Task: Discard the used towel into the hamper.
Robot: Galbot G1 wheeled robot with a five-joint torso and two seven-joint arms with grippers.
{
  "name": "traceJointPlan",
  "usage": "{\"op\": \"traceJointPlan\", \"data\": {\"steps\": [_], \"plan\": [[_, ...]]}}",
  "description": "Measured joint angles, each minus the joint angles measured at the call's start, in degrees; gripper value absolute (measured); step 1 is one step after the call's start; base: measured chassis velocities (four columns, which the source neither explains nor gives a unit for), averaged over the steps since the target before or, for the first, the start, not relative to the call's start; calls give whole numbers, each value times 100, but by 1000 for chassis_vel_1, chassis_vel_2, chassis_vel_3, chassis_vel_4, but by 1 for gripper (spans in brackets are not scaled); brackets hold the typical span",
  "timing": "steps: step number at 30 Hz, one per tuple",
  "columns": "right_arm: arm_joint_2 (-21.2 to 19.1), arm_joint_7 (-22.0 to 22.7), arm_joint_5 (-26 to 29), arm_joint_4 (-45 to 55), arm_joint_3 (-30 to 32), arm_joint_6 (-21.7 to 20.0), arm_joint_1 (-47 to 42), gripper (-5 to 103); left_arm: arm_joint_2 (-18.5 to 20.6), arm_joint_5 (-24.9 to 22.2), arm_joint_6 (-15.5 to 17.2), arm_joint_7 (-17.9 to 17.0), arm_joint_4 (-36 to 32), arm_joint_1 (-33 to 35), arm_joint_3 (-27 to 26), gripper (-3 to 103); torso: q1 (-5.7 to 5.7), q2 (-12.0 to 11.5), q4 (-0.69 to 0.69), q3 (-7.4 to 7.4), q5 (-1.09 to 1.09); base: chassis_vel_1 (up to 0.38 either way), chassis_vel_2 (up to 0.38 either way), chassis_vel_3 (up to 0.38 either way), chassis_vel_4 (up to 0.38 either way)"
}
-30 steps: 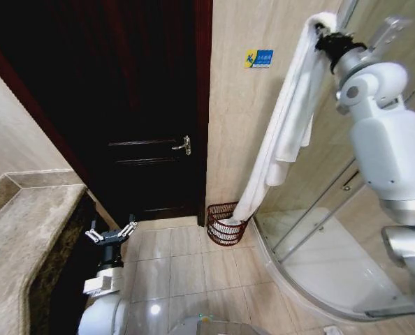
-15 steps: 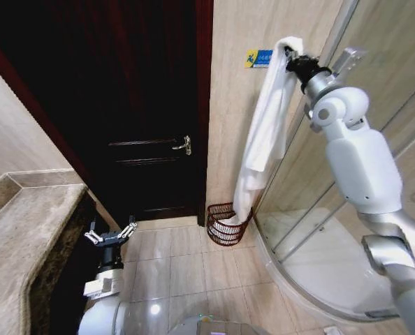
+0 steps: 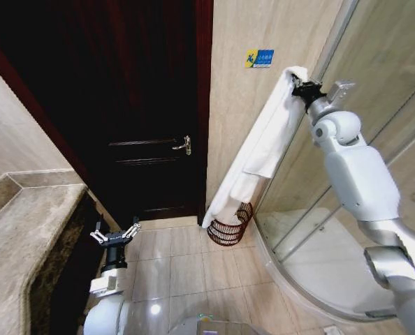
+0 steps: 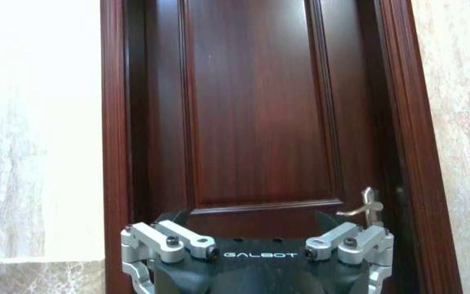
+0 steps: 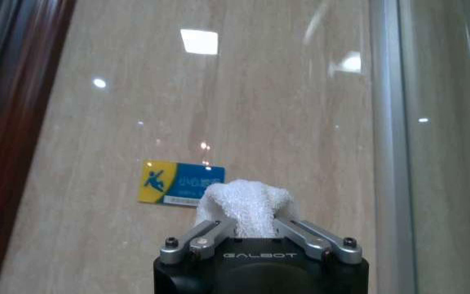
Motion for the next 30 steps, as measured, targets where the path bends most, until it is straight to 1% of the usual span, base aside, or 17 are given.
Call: {"op": "traceJointPlan", "data": {"steps": [4,8,11,16,18,19,21,27,30], "plan": [[53,32,26,150,-33,0,-90,4,-9,0,-31,1,27,-2,-8,100,0,0,0,0,0,0,0,0,0],[208,157,55,457,-164,3,-363,4,-31,-4,-94,1,65,0,-26,100,0,0,2,0,-1,0,0,0,0],[368,196,-55,556,-234,59,-612,4,-38,-33,-148,1,83,11,-60,100,0,0,1,0,2,0,0,0,0],[492,201,-167,514,-235,143,-747,4,-39,-57,-218,-1,145,21,-93,100,-1,0,1,0,0,0,0,0,0],[551,135,-347,345,-219,294,-834,4,-39,-99,-282,-1,177,29,-121,100,0,0,2,0,1,0,0,0,0],[551,135,-347,345,-219,294,-834,4,-39,-99,-282,-1,177,29,-121,100,0,0,2,0,1,0,0,0,0],[569,29,-582,140,-169,473,-928,4,-15,-213,-300,16,151,45,-142,100,0,0,1,0,1,0,0,0,0],[612,5,-640,127,-73,506,-1110,4,0,-247,-338,33,161,55,-165,100,-1,0,0,0,1,0,0,0,0],[702,19,-692,118,-43,516,-1239,4,-28,-239,-406,38,218,58,-143,100,-1,0,1,0,1,0,0,0,0]]}}
